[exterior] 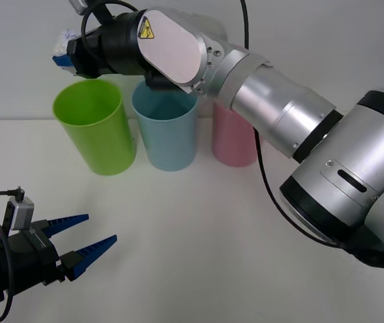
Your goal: Put cans in the blue bin and PET bottles in the pink bin and trash in the green bin.
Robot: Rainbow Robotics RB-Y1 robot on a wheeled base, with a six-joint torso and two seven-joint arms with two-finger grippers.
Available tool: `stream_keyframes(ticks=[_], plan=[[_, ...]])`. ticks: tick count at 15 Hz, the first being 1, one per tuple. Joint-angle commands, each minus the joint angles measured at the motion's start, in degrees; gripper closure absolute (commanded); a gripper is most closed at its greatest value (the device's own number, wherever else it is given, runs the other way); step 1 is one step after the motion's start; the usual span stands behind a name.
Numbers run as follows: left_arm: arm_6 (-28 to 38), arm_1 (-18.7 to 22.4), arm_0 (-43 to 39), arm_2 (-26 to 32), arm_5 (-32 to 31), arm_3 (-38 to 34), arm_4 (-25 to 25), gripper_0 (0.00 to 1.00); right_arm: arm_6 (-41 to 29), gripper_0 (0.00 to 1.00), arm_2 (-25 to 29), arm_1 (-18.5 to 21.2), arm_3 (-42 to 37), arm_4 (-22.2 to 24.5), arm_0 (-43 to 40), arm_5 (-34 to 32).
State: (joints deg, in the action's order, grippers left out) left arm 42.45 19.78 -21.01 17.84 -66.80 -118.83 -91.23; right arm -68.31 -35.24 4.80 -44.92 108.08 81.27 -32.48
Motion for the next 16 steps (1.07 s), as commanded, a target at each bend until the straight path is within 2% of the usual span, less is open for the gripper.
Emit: stream_keyframes(ticks=[1,6,8,13,16], plan=[[0.00,0.00,0.00,0.00,0.00,0.00,0.00,0.00,-2.44,1.00,-3.87,-1.20,4.40,-0.59,3.72,0.67],[0.00,0.00,0.00,0.00,0.00,0.00,0.00,0.00,-0.51,1.00,-4.22,-5.59,11.43,0.55,5.04,7.26],[0.00,0.00,0.00,0.00,0.00,0.00,0.00,0.00,-0.51,1.00,-6.95,-5.80,13.01,0.64,5.04,10.69],[0.00,0.00,0.00,0.00,0.00,0.00,0.00,0.00,-0.60,1.00,-12.04,-5.80,14.86,-0.51,4.87,11.04],[0.00,0.00,0.00,0.00,0.00,0.00,0.00,0.00,-3.41,1.00,-15.82,-5.80,14.94,-0.86,4.95,11.13]])
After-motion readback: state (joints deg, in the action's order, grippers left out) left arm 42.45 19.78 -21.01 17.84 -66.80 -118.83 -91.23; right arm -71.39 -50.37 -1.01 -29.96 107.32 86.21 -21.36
